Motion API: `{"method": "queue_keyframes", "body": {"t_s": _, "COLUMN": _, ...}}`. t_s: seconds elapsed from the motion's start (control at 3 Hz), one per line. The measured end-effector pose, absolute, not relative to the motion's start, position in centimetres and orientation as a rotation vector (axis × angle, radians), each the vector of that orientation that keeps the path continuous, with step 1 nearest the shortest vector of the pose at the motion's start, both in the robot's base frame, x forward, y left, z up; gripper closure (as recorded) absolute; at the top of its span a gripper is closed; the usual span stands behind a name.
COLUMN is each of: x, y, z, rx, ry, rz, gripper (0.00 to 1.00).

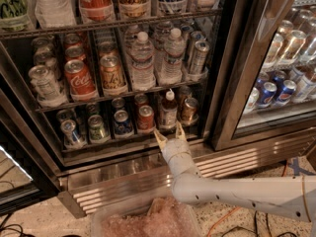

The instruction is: Pick blue plastic bottle from bottom shelf of fridge

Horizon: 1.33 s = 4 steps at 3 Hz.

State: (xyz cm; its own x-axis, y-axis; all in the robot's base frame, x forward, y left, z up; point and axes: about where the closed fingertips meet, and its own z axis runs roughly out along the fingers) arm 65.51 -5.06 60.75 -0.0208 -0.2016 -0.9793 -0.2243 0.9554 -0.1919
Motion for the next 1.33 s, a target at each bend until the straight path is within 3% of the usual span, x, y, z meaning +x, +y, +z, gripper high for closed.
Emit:
{"method": "queue_keyframes", "body": {"t_s": 0.67, "x": 67.2, "y": -6.6, "z": 61.6, "rx": -0.286, "ry": 1.582, "rz": -0.010, "gripper": 0.35}}
{"method": "queue_keyframes", "body": {"t_s": 1.33, "x": 69.0, "y": -4.6, "z": 61.5, "rx": -0.297, "ry": 1.587, "rz": 0.040, "gripper": 0.35}}
